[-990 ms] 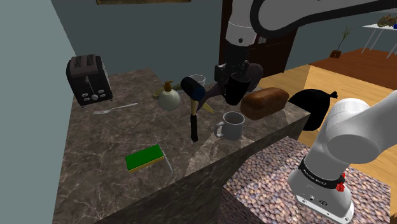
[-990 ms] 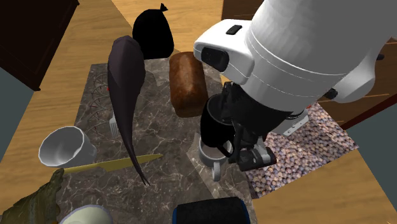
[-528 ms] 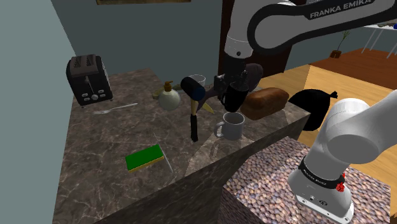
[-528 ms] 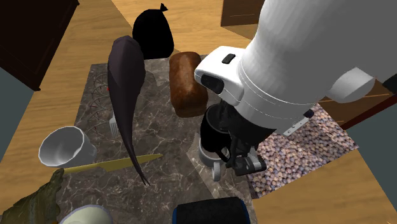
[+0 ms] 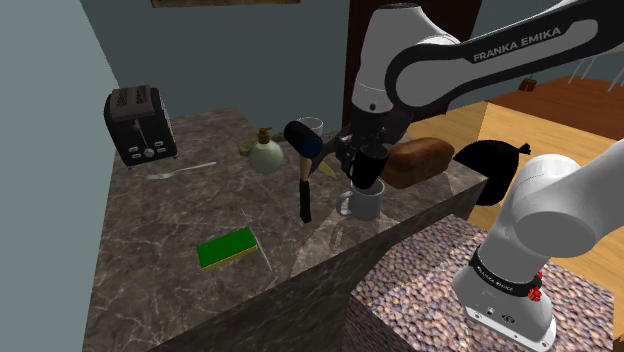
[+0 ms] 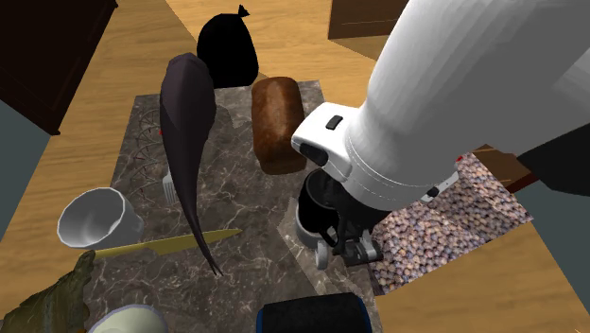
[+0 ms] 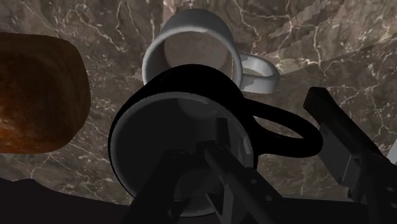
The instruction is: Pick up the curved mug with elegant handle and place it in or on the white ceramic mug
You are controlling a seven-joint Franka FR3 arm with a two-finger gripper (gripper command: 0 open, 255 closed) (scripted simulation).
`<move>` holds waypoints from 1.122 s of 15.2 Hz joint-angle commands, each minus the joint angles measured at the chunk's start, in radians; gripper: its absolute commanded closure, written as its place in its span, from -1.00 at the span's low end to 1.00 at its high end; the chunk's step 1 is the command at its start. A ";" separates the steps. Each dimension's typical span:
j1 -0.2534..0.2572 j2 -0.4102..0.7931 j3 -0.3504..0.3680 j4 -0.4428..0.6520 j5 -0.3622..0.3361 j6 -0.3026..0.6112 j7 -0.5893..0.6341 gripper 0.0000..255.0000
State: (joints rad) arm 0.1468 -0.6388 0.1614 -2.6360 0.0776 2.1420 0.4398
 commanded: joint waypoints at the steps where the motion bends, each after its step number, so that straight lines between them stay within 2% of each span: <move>1: -0.001 0.005 0.000 -0.005 0.000 0.012 -0.001 1.00; 7: -0.001 0.006 0.000 -0.005 0.000 0.012 -0.001 1.00; 8: -0.001 0.007 0.000 -0.003 -0.001 0.012 -0.001 -1.00; 13: -0.001 0.006 0.000 -0.005 0.000 0.012 -0.001 -1.00; 17: 0.000 -0.048 -0.011 0.087 -0.004 -0.134 -0.001 -1.00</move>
State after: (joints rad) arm 0.1477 -0.6759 0.1543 -2.5735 0.0749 2.0454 0.4394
